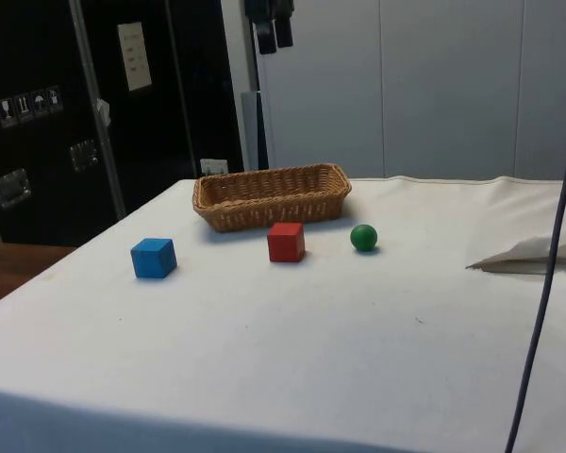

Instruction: Place all non-red objects into the basket.

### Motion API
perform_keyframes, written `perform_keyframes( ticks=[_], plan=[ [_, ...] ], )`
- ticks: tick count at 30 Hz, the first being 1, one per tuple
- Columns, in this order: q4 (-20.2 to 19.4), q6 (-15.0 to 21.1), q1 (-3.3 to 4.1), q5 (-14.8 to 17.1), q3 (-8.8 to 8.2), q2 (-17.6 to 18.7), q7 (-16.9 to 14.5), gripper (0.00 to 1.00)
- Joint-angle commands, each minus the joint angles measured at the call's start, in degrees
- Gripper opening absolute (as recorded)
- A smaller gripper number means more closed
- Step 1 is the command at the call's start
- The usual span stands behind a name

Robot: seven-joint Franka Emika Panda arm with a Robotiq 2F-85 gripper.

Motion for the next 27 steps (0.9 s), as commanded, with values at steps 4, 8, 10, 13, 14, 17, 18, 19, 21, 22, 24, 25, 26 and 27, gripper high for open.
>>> perform_keyframes(
  ticks=[4,8,10,13,14,17,18,19,21,22,24,25,26,27],
  plan=[
    [-1.6,1.32,-0.11,-1.15,0.11,-1.2,0.34,1.0],
    [-2.69,1.6,-0.23,-1.38,0.0,-2.35,0.0,1.0],
    [-3.21,1.83,-0.23,-1.38,-0.06,-2.69,-0.17,1.0],
    [-3.15,1.09,-0.23,-0.86,-0.11,-2.64,-0.34,1.0],
    [-4.07,2.29,-0.34,-1.38,-0.11,-3.09,-0.34,1.0],
    [-5.39,3.38,-0.4,-1.43,-0.06,-3.32,-0.52,1.0],
    [-5.73,3.78,-0.4,-1.43,-0.11,-3.27,-0.57,1.0],
    [-6.07,4.24,-0.46,-1.43,-0.11,-3.27,-0.57,1.0],
    [-7.22,5.96,-0.52,-1.32,-0.17,-2.86,-0.63,1.0],
    [-7.56,6.53,-0.52,-1.26,-0.17,-2.75,-0.69,1.0],
    [-7.91,7.22,-0.57,-1.2,-0.17,-2.58,-0.69,1.0],
    [-8.19,7.91,-0.57,-1.15,-0.23,-2.41,-0.74,1.0],
    [-8.48,8.54,-0.57,-1.09,-0.23,-2.23,-0.74,1.0],
    [-8.71,9.05,-0.57,-1.09,-0.23,-2.06,-0.74,1.0]
  ],
)
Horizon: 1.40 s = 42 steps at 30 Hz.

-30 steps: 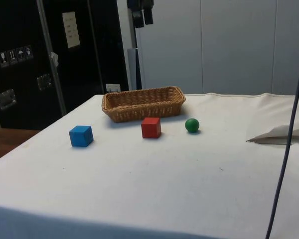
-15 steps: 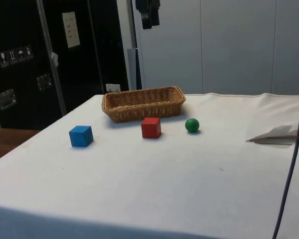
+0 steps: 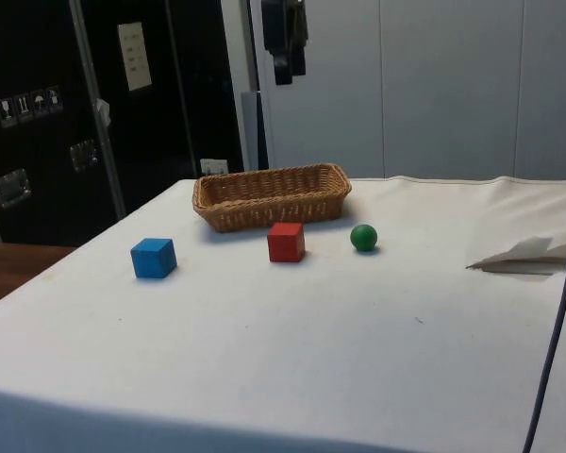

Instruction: Place all non-red objects into the basket.

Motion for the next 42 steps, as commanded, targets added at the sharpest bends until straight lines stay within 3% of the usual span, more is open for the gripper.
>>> perform_keyframes(
  ticks=[1,12,14,22,23,29,34,41,42],
  plan=[
    [-0.34,1.2,0.0,-0.11,-0.06,0.34,-0.06,1.0],
    [-2.58,7.79,0.17,0.69,0.34,3.44,0.17,1.0],
    [-2.35,7.28,0.06,0.46,0.29,3.67,0.0,1.0],
    [-3.04,11.29,0.23,2.52,1.09,5.84,-0.23,1.0],
    [-2.86,10.43,0.06,1.83,1.15,5.56,0.06,1.0],
    [-3.32,13.29,0.11,4.24,1.03,7.62,-1.26,1.0],
    [-2.69,13.81,0.29,4.58,1.43,8.59,-0.86,1.0],
    [0.11,13.81,0.11,4.98,3.15,11.23,0.29,1.0],
    [1.32,13.98,0.4,5.61,3.67,12.61,0.8,1.0]
  ],
)
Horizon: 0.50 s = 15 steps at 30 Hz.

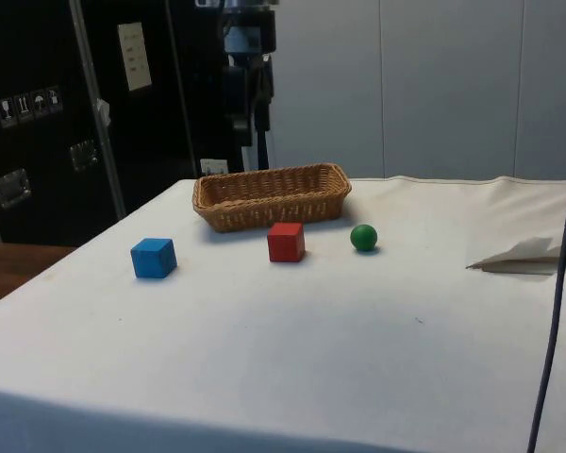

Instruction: Place all non-red objects into the basket.

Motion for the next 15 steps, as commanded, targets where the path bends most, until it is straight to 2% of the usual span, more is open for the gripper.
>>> perform_keyframes(
  ticks=[1,6,7,8,15],
  plan=[
    [0.52,0.17,0.29,0.46,0.29,0.63,0.4,1.0],
    [3.21,0.06,0.17,1.03,1.66,3.32,1.2,1.0],
    [2.58,0.0,0.0,0.57,1.49,2.64,0.97,1.0],
    [4.47,-0.06,0.17,1.2,2.18,4.53,1.55,1.0],
    [9.63,-0.17,0.0,2.12,3.15,9.4,1.89,1.0]
  ],
)
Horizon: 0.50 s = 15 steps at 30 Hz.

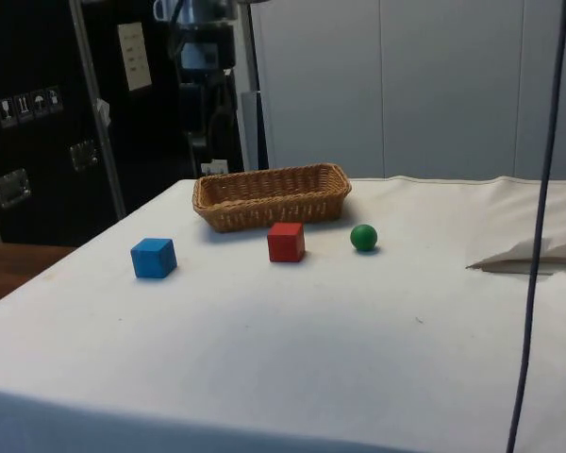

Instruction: Place all non-red objects into the basket.

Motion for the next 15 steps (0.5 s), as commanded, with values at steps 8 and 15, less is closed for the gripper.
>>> perform_keyframes(
  ticks=[8,15],
  plan=[
    [5.84,-0.29,-0.17,1.95,0.46,5.61,-0.29,1.0],
    [10.54,-0.17,-0.57,3.44,0.57,10.14,-0.8,1.0]
  ],
)
